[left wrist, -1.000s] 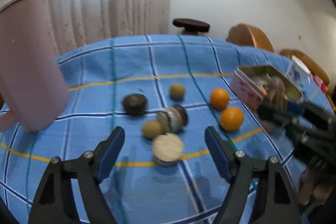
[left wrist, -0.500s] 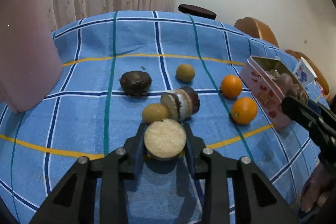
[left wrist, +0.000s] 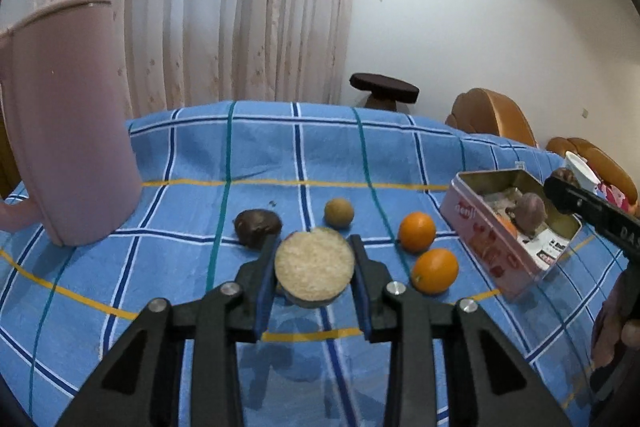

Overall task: Organize fruits
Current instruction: 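Place the brown fruit and coconut piece into the tin box, opening both grippers, then move both grippers back over the remaining fruits on the table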

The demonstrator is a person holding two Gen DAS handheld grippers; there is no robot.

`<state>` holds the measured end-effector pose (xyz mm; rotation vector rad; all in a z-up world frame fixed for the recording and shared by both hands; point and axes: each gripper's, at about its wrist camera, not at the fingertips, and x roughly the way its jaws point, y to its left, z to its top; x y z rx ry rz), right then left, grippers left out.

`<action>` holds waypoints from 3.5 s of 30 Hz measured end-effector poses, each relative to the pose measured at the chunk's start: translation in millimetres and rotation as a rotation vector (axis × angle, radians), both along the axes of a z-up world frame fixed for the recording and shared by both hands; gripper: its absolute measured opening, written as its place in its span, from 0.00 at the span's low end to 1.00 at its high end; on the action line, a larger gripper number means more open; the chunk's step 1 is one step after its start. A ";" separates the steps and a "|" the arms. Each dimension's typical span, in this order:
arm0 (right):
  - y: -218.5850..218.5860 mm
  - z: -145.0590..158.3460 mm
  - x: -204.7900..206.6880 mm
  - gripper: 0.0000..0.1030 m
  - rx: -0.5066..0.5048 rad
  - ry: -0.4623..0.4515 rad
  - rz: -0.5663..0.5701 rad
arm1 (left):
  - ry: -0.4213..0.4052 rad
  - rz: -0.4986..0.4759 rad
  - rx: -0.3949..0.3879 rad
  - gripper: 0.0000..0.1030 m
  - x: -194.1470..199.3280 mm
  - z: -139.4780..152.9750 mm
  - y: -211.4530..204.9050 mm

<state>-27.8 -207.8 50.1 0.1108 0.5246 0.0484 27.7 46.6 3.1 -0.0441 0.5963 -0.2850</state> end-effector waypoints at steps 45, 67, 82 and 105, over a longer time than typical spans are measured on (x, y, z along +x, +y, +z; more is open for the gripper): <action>-116.5 -40.5 19.1 0.40 -0.018 0.207 -0.047 | 0.033 -0.196 0.158 0.35 -0.1 -0.9 -231.1; -149.6 -15.7 1.6 0.71 0.115 0.041 -0.213 | -0.087 -0.171 0.150 0.92 -21.2 22.9 -223.7; -142.0 -20.7 -5.7 0.70 0.035 -0.023 -0.283 | -0.094 0.020 0.148 0.92 -9.8 24.3 -153.6; -75.2 -15.3 -24.5 0.70 -0.054 -0.089 -0.284 | -0.043 0.097 0.148 0.92 -1.8 7.4 -79.7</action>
